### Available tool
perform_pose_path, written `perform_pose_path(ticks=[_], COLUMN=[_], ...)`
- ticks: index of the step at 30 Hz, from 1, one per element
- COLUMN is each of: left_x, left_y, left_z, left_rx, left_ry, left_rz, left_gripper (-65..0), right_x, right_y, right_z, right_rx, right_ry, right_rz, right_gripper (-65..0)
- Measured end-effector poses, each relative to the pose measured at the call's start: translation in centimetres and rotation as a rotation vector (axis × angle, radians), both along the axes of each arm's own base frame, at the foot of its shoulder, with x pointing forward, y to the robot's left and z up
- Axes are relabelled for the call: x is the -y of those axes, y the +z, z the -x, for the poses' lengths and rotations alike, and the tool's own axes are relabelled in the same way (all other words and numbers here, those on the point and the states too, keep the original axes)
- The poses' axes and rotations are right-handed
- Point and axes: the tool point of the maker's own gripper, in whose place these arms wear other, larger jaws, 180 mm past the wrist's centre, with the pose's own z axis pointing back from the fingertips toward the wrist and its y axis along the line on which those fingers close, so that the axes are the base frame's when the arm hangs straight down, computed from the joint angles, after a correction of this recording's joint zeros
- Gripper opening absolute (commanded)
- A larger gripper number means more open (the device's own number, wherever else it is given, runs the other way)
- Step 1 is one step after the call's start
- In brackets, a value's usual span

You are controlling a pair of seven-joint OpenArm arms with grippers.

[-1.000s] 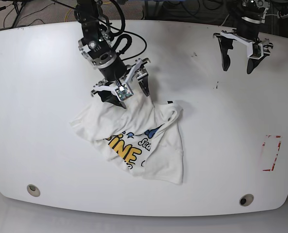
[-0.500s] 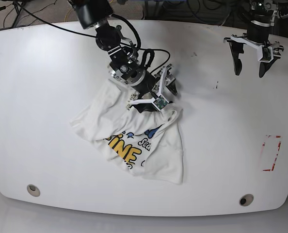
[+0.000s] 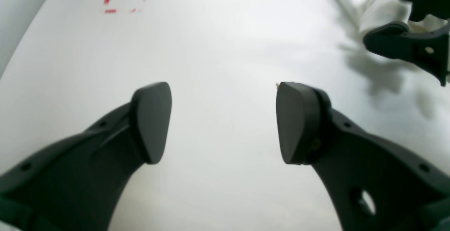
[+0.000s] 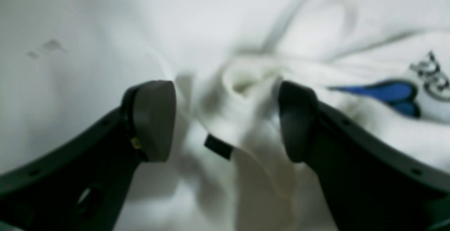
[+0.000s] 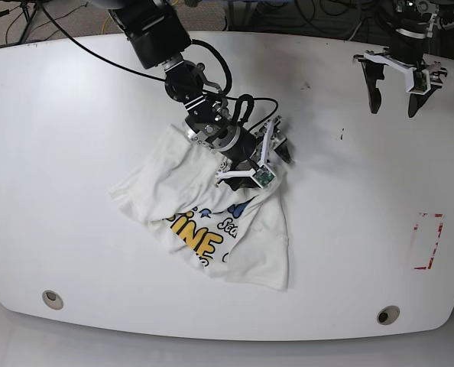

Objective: Layout the t-shirt on the table in an organized manner, then fold the t-shirt properly
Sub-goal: 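Lower the right gripper onto the crumpled white t-shirt and pinch fabric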

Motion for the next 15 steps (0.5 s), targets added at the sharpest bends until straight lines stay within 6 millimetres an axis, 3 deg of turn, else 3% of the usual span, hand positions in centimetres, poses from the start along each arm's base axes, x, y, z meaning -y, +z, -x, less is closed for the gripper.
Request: perform_pose_path(ticks=[3,5,15], left_x=[0.8,1.3,1.4], left_y=[-0.1,0.0,0.0], left_z=[0.0,-0.1,-0.1], left_rx=[-0.003,-0.001,0.0], left_ry=[-0.045,-0.067,-0.074], left_rz=[0.013,0.02,0.022], left_gripper=[-22.6,-22.8,-22.8], right_x=[0.3,0.2,-0.5], right_y=[-0.8,-0.9,0.1], right_z=[-0.3,-0.3,-0.6], right_rx=[-0.015,-0.019,0.022], right_ry=[-0.001,-0.002,0.001], right_rz=[0.019,0.019,-0.031], right_gripper=[-22.5,-26.3,-65.0])
